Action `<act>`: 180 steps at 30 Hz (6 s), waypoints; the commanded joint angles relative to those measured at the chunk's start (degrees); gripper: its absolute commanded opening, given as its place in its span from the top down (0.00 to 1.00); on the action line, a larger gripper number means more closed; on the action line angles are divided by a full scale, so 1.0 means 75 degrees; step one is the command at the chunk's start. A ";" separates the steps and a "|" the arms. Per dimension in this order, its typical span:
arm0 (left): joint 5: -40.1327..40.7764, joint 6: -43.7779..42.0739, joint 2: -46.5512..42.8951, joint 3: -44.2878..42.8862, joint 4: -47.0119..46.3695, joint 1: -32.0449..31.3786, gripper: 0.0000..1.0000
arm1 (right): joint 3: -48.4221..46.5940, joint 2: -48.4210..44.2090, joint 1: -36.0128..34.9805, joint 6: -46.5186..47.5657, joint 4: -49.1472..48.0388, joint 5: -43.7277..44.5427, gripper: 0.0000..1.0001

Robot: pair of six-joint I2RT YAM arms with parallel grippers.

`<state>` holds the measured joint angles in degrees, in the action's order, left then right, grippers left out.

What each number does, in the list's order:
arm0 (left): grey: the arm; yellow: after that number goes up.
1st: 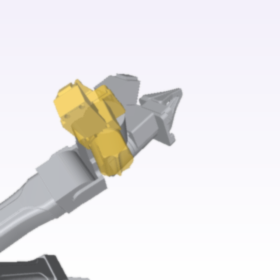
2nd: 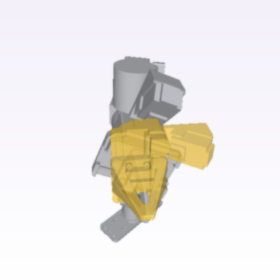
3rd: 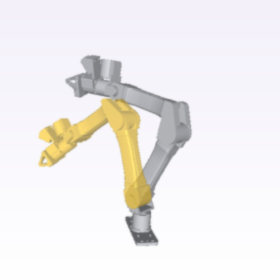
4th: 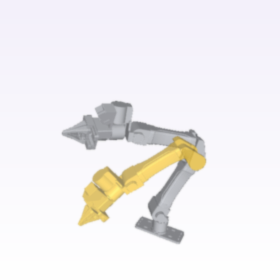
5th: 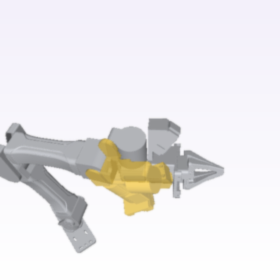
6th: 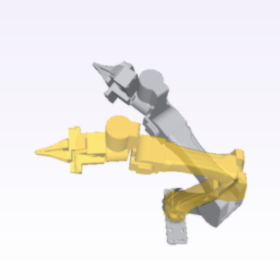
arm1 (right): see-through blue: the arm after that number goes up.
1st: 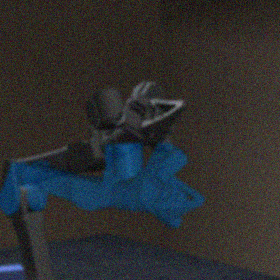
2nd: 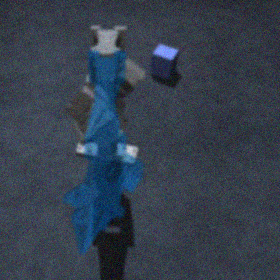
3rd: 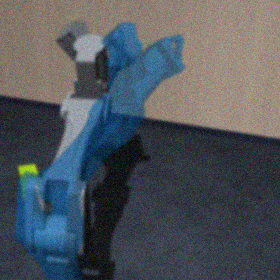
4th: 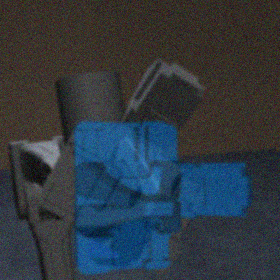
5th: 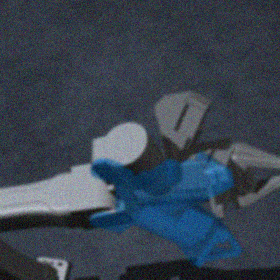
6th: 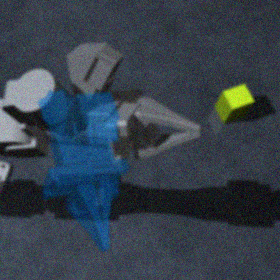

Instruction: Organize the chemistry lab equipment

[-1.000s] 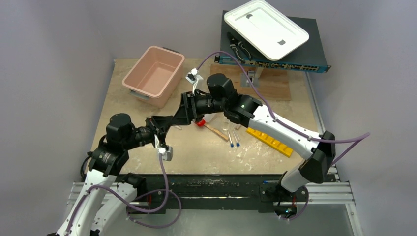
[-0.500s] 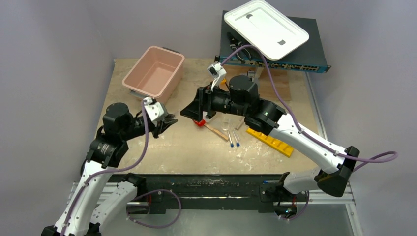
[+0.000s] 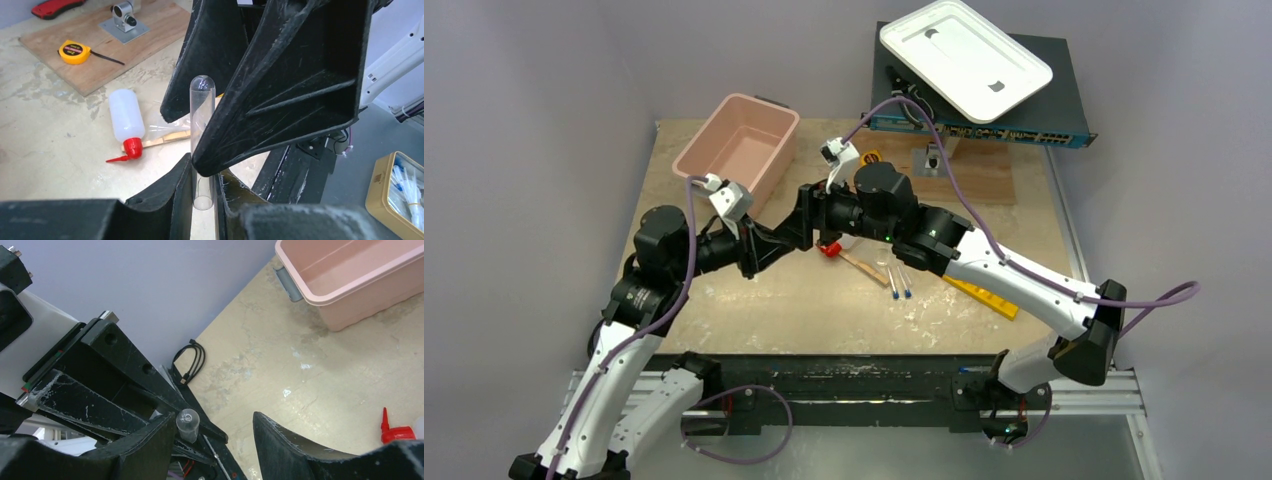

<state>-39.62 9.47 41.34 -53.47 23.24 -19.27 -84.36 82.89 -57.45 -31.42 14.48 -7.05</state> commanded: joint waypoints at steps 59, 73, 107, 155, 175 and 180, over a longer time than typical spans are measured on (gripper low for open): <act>0.1007 -0.2198 0.2702 -0.1961 0.4377 0.0577 0.00 | 0.4345 -0.2458 0.2232 -0.2939 0.3506 0.9024 1.00; 0.0905 -0.2064 0.2689 -0.2106 0.4366 0.0577 0.00 | 0.4718 -0.1800 0.2237 -0.2903 0.2814 0.9545 1.00; 0.1064 -0.2205 0.2543 -0.2171 0.4355 0.0577 0.00 | 0.4895 -0.1236 0.2246 -0.2953 0.2528 0.9475 0.77; 0.1208 -0.2561 0.2416 -0.2012 0.4052 0.0588 0.00 | 0.1068 0.3009 0.3206 -0.3022 0.2490 0.5742 0.69; 0.1218 -0.2818 0.2203 -0.1871 0.4060 0.0588 0.00 | 0.0689 0.4180 0.3769 -0.3745 0.2945 0.5827 0.64; 0.1257 -0.2859 0.2213 -0.1870 0.4066 0.0588 0.00 | 0.0796 0.4213 0.3785 -0.3717 0.2716 0.5671 0.64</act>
<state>-30.20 -10.39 58.78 -67.59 54.94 -15.35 -78.83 114.17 -29.80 -57.93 35.51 36.47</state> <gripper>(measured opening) 0.998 0.362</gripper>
